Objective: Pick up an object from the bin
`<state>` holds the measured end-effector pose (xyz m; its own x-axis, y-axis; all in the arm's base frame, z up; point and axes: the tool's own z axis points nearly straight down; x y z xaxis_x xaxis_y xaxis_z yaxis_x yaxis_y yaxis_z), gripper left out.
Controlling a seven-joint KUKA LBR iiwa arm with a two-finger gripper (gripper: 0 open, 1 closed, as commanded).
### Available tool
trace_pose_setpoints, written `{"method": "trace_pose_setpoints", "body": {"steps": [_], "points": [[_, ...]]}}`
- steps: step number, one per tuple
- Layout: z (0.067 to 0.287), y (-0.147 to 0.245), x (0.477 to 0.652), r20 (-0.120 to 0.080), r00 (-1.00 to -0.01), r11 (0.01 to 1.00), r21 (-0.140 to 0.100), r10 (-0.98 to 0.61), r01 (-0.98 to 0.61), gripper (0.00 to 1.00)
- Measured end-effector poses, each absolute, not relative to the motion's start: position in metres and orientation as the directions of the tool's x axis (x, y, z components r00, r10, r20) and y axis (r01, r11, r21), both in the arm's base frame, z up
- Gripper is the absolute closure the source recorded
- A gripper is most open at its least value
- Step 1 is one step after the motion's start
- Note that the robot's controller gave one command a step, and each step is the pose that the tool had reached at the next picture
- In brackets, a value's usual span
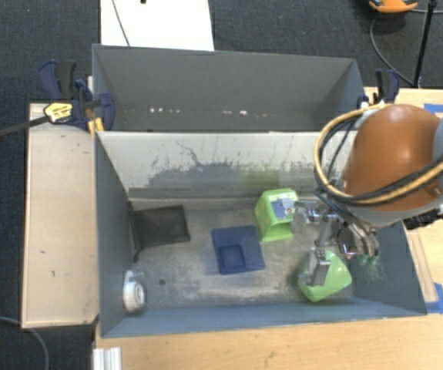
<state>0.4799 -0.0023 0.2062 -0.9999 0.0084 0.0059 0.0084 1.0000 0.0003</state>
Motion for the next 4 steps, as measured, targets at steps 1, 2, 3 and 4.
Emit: {"method": "trace_pose_setpoints", "body": {"steps": [1,2,3,4], "points": [[0.210,-0.002,0.482,-0.003,-1.000,1.000,0.000,0.008,0.008,0.00],[0.170,-0.032,0.484,-0.010,-0.999,0.999,0.001,-0.046,-0.046,0.00],[0.140,-0.053,0.480,0.002,-0.972,0.972,0.000,-0.235,-0.235,0.00],[0.097,-0.059,0.476,-0.010,-0.969,0.969,0.000,-0.245,-0.245,1.00]]}}
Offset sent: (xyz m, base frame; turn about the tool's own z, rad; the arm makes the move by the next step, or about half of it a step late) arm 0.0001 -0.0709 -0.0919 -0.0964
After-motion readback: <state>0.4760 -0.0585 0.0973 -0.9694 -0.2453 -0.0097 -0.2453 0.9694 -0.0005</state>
